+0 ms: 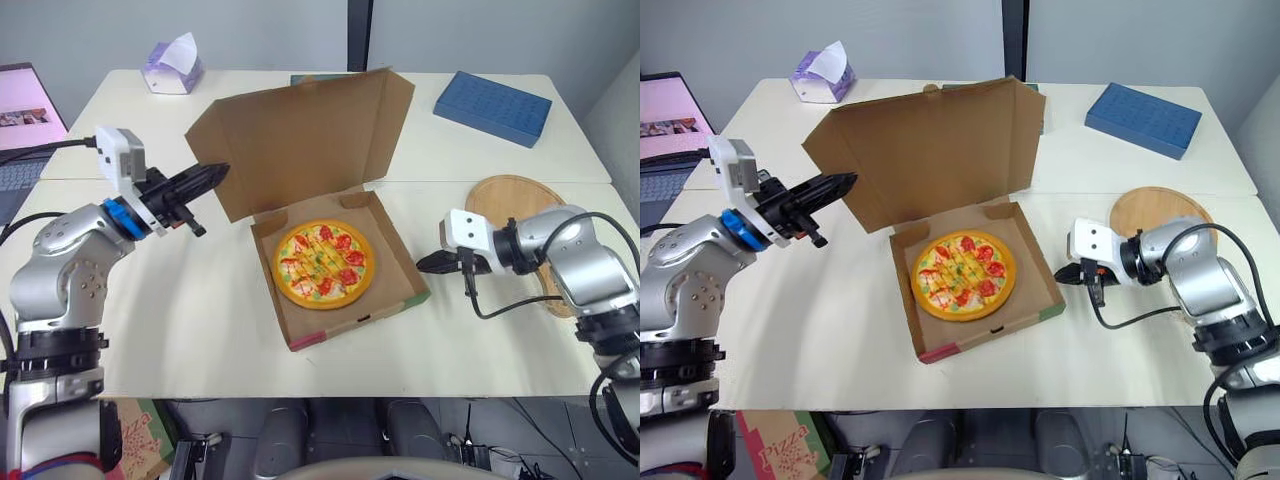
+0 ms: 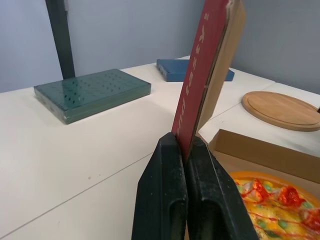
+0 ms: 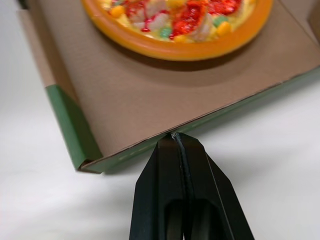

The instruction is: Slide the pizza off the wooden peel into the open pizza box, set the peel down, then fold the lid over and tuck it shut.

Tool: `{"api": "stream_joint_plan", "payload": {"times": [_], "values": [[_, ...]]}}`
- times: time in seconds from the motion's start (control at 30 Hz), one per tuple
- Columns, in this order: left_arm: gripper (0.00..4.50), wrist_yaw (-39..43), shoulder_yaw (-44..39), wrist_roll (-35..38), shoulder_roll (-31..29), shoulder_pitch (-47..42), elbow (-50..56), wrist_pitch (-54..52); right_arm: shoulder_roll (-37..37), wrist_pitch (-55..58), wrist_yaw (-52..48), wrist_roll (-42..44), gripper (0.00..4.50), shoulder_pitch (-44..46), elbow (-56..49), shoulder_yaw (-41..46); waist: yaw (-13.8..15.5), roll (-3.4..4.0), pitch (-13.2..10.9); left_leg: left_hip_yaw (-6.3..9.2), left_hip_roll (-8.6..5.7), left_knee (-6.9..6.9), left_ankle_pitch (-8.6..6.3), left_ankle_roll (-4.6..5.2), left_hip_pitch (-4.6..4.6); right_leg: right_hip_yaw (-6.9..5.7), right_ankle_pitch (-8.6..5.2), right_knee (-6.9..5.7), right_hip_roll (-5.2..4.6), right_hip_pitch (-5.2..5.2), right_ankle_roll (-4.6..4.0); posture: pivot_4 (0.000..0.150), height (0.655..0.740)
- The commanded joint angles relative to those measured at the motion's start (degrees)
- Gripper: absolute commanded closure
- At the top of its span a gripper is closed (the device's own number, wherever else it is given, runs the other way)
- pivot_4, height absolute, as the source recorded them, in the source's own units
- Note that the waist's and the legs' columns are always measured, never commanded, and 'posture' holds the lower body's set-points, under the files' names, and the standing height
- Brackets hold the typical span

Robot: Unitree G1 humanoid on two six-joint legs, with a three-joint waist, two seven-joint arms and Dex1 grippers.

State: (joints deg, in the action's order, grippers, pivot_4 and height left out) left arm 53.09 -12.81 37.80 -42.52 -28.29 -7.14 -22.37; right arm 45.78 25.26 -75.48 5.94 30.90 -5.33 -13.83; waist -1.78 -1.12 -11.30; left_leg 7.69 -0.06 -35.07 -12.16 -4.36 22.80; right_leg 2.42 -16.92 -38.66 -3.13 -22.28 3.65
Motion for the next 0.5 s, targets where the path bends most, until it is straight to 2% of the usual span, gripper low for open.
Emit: {"api": "stream_joint_plan", "payload": {"times": [0.03,0.5], "values": [[4.5,5.1,1.1,-1.3,0.3,-2.2,-2.1,2.0,0.2,3.2,1.3,2.8,4.47,-0.7,-5.9,1.9,-0.1,0.0,0.0,0.0,0.0,0.0,0.0,0.0,0.0,0.0,0.0,0.0,0.0,0.0,0.0,0.15,0.74],[4.5,17.8,1.0,-4.6,0.8,-11.7,-18.4,5.8,-2.0,13.6,7.8,10.3,4.47,-6.4,-17.7,2.9,-0.1,-0.01,0.0,0.03,0.01,-0.01,0.0,0.0,0.0,-0.04,0.0,-0.07,0.01,-0.01,0.01,0.15,0.74]]}}
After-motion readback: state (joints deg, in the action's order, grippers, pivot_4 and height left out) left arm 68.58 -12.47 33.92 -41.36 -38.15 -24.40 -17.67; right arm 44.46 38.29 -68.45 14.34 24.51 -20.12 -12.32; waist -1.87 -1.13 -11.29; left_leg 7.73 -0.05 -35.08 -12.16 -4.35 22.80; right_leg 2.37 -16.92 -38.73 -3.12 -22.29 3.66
